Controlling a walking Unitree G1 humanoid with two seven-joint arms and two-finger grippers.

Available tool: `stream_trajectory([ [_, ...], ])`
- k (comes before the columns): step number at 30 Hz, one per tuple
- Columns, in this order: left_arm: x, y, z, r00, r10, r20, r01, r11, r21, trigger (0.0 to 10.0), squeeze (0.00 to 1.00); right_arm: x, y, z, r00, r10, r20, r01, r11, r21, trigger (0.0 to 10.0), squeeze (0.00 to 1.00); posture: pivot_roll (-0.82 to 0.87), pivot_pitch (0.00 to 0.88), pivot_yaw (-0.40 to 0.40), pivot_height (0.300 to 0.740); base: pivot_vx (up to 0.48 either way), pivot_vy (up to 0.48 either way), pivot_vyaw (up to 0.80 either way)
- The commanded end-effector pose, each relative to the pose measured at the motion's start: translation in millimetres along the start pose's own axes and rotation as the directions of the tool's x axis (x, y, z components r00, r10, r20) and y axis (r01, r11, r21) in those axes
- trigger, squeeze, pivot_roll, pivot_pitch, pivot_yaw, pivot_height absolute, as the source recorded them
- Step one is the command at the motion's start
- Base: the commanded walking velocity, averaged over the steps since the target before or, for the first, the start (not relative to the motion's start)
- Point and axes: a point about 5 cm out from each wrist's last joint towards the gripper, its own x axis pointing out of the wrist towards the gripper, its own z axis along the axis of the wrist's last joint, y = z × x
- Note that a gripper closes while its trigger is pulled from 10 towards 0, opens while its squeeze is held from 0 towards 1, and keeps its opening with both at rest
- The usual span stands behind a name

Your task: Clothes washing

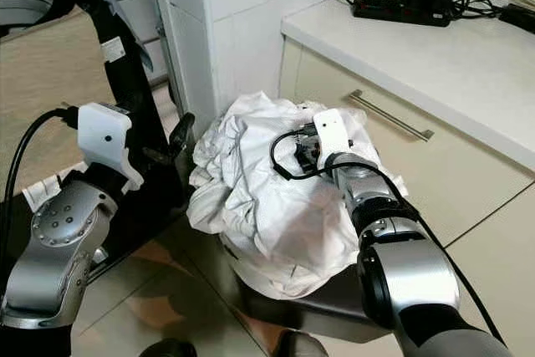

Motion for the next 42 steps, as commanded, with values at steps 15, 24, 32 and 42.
stream_trajectory([
  [15, 15.1, -9.4, 3.7, 0.998, -0.052, 0.021, 0.053, 0.999, -0.005, 10.0, 0.0, 1.8, 14.0, 23.1, 0.985, 0.057, 0.166, -0.063, 0.998, 0.027, 0.0, 0.0, 0.01, 0.035, -0.009, 0.731, 0.0, 0.0, 0.0],
  [24, 28.7, -18.0, 1.4, 0.995, -0.089, 0.038, 0.09, 0.996, -0.026, 10.0, 0.0, -6.2, 24.2, 37.7, 0.941, 0.064, 0.333, -0.093, 0.993, 0.071, 0.0, 0.0, -0.06, 0.016, 0.012, 0.731, 0.0, 0.0, 0.0],
  [32, 38.1, -22.3, 0.3, 0.994, -0.093, 0.059, 0.096, 0.994, -0.043, 10.0, 0.0, -26.9, 14.6, 73.8, 0.873, 0.043, 0.486, -0.076, 0.996, 0.049, 0.0, 0.0, -0.09, 0.0, 0.01, 0.731, 0.0, 0.0, 0.0],
  [42, 49.1, -21.6, -6.7, 0.996, -0.073, 0.051, 0.074, 0.997, -0.015, 10.0, 0.0, -46.9, -2.9, 114.1, 0.807, -0.035, 0.59, 0.037, 0.999, 0.008, 0.1, 0.0, -0.12, 0.0, 0.008, 0.731, 0.0, 0.0, 0.0],
])
